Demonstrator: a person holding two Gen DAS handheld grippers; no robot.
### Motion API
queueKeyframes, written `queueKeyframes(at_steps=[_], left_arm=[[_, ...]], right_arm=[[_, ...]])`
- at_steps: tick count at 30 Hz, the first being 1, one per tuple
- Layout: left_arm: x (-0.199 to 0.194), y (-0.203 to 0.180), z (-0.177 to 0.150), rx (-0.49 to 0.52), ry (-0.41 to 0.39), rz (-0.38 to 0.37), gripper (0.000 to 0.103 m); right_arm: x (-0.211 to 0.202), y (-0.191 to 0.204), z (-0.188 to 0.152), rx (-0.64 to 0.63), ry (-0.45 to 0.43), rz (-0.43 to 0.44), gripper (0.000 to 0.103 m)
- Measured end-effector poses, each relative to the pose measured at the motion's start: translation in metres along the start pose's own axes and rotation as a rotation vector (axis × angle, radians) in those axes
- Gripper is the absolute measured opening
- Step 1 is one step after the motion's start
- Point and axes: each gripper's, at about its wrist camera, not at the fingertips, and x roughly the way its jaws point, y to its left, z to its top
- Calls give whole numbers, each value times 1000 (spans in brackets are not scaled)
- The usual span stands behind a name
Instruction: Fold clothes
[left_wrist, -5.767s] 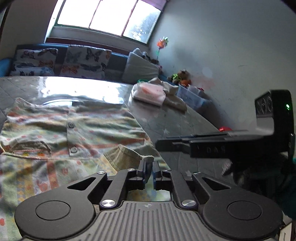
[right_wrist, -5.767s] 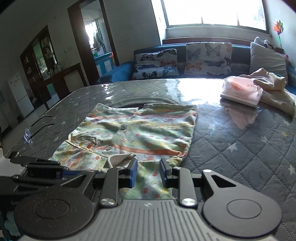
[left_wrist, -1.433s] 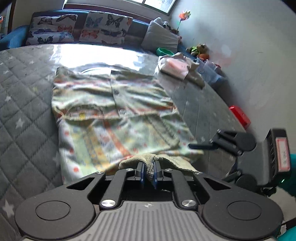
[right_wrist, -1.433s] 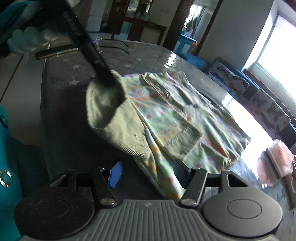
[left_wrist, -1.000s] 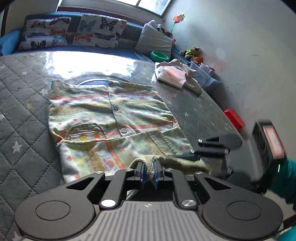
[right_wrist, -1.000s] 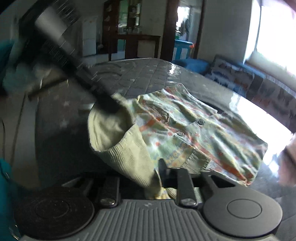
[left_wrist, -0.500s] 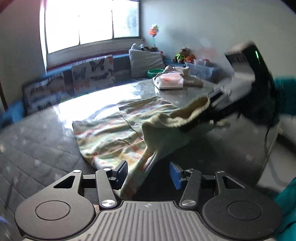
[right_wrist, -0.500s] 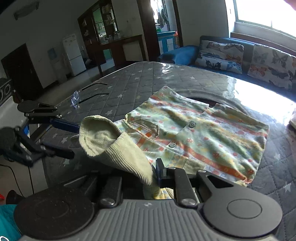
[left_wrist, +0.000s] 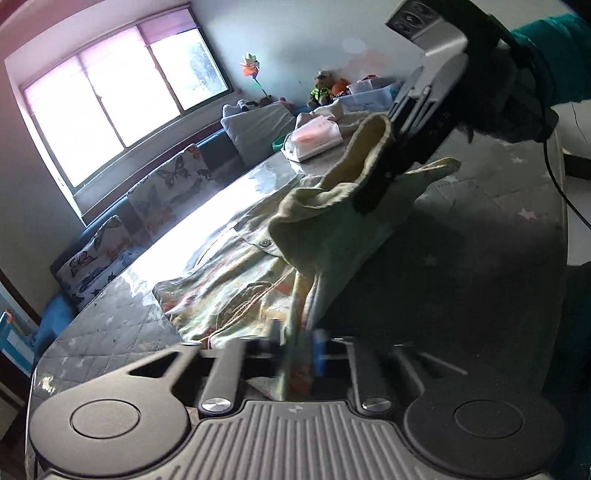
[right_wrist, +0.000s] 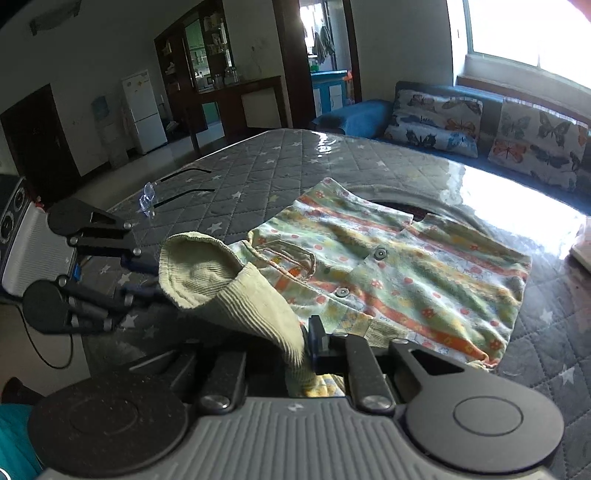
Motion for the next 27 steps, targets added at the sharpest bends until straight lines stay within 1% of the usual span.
queueKeyframes(at_steps=[3,8,15,18,23,27], left_arm=[[-10,3,2,-19,-30,-11,6],[-36,-1,8,-40,-67,-67,6],[-88,-13,16,-92,-118,-184,6],[-101,-10,21,-119,-137,-210,6],[-90,3,30,-158,-147,-188,6],[-70,21,37,-189,-140,-172,6]], right_arm=[[-10,7,-6,-20,-16,-10,9],[-38,19,-16,-42,-18,10,9],[-87,47,-27,-60,35,76,9],[-102,55,-22,-70,57,97,8],[-99,47,-8,-80,50,82,8],[-82,23,12,-62,36,72,8]])
